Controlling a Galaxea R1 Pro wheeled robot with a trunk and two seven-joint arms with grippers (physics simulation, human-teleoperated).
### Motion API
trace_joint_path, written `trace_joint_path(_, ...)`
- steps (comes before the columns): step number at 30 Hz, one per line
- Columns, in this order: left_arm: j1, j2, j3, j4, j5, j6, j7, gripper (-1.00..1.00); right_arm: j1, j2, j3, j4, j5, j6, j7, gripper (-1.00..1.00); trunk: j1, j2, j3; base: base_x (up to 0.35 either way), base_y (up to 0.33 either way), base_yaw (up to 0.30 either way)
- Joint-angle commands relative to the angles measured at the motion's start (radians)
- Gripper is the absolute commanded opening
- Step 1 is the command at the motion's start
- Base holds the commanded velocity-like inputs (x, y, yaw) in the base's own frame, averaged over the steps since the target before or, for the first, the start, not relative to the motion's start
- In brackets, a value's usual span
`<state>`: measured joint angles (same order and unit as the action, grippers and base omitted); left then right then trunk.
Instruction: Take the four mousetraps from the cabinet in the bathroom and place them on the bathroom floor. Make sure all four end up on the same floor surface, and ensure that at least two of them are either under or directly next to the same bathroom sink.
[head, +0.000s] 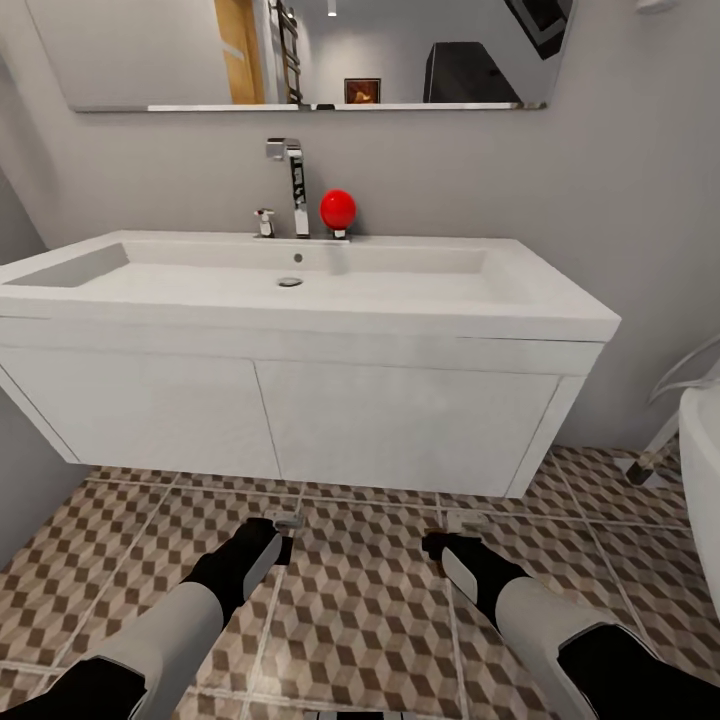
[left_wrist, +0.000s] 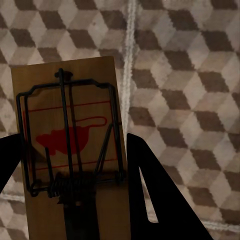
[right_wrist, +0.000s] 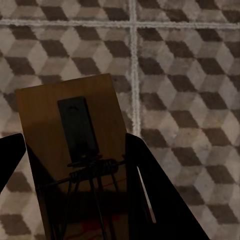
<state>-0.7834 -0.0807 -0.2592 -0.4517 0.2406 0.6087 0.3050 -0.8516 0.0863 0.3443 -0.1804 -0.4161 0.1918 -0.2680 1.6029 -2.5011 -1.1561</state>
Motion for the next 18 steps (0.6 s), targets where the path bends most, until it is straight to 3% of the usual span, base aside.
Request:
trace_joint_path(1,0.0,0.001,-0.008,-0.002,0.008,0.005,0.008,-1.0,0.0,0.0,0.009,-0.002,-0.007,0.006,-0.006,-1.0,0.0,0.0,-0.001,0.0,0.0,0.0)
trace_joint_path(4,0.0,0.001,-0.008,-0.004,0.008,0.005,0.008,-1.0,0.0,-0.001,0.009,-0.002,-0.007,0.006,-0.007,-1.0,0.0,0.0,-0.001,0.0,0.0,0.0)
trace_joint_path(18,0.0,0.001,-0.006,-0.001,0.008,0.004,0.008,-1.0,-0.001,-0.002,0.009,-0.002,-0.007,0.006,-0.006,-1.0,0.006,-0.004,-0.055,0.0,0.0,0.0)
